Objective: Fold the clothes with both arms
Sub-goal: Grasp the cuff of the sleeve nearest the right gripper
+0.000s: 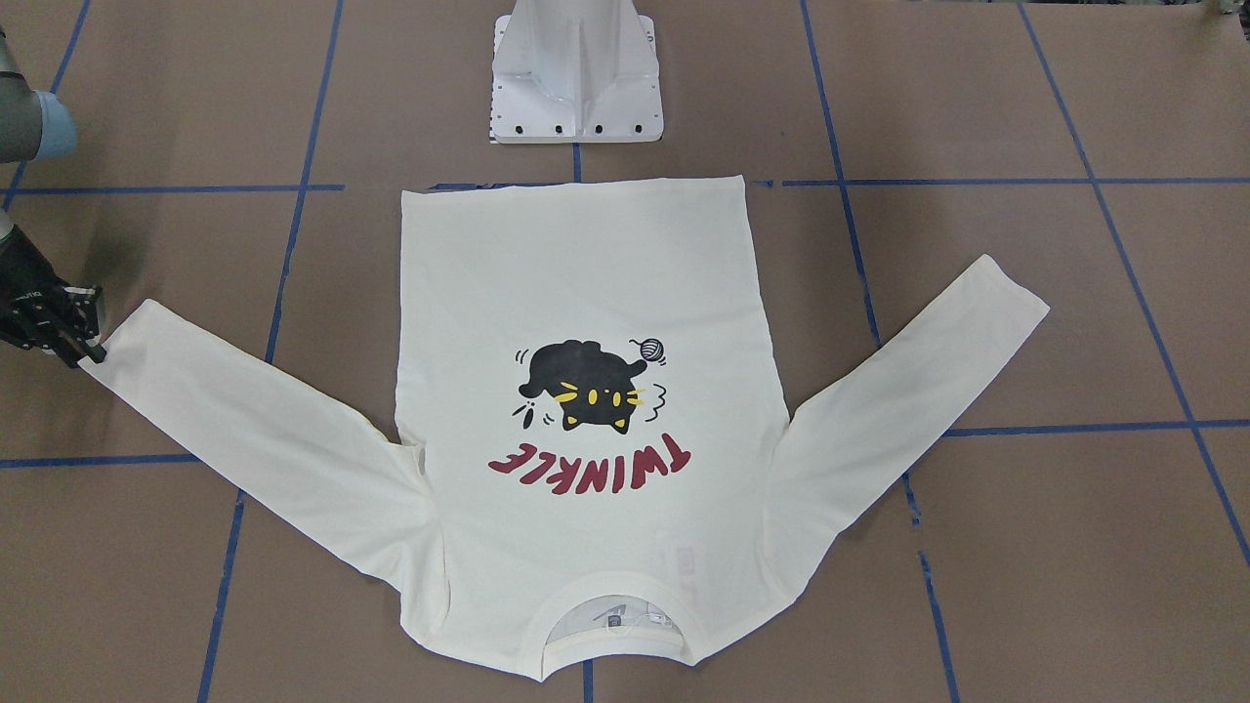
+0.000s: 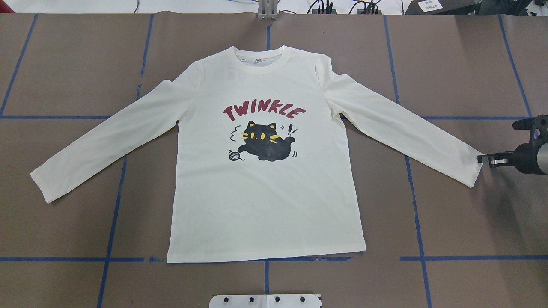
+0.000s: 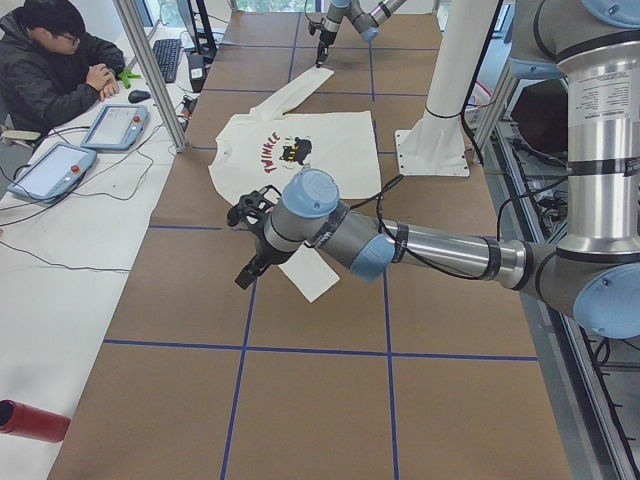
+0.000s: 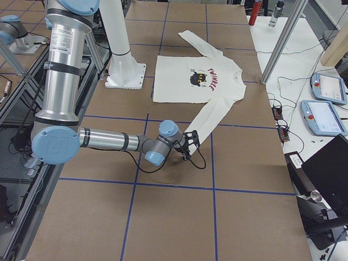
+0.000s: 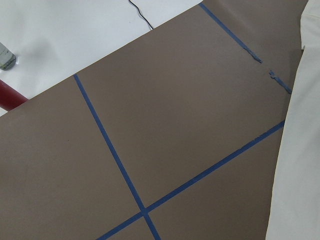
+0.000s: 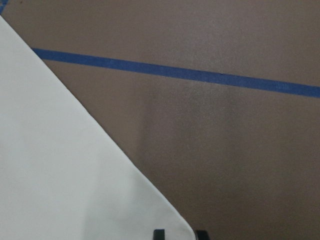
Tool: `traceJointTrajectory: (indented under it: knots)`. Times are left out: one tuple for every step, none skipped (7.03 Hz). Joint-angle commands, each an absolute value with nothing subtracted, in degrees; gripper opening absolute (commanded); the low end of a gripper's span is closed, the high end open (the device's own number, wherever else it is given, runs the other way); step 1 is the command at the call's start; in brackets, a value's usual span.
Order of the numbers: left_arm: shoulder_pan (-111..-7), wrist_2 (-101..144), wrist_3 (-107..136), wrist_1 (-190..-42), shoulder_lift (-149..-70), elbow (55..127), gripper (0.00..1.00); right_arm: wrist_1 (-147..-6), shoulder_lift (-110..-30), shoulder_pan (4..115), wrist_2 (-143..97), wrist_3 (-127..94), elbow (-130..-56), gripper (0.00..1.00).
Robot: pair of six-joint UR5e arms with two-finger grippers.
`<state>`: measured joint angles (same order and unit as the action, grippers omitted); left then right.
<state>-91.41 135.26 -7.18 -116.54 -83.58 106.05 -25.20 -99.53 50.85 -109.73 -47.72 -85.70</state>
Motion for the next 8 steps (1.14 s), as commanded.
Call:
traceJointTrajectory:
  knots:
    - [-91.5, 135.3, -7.2, -116.5, -83.6, 106.1, 0.99, -25.1, -98.7, 51.6, -110.3, -47.7, -86.5, 0.00]
    - [-91.5, 135.3, -7.2, -116.5, -83.6, 106.1, 0.99, -25.2, -98.5, 51.7, -110.5, -47.7, -86.6, 0.00]
    - [-91.5, 135.3, -7.2, -116.5, -83.6, 106.1, 0.99, -25.5, -98.2, 52.3, -110.7, -47.8, -87.4, 0.00]
    - [-91.5, 135.3, -7.2, -116.5, -83.6, 106.1, 0.99, -31.6, -98.1, 52.7, -111.0, -47.8, -92.1, 0.00]
    - [-91.5, 135.3, -7.2, -116.5, -83.6, 106.1, 0.99, -43.2, -98.2, 53.2, -110.9, -47.8, -101.1, 0.00]
    - [-91.5, 135.3, -7.1, -116.5, -83.6, 106.1, 0.99, -54.5, -97.5, 53.2, -110.5, -47.9, -109.3, 0.00]
    - [-91.5, 135.3, -6.9, -116.5, -83.6, 106.0, 0.99, -66.2, -92.2, 53.3, -110.3, -48.6, -114.4, 0.00]
    - [-91.5, 135.2, -6.9, -116.5, -83.6, 106.0, 0.99, -77.2, -84.5, 53.3, -110.0, -48.8, -115.8, 0.00]
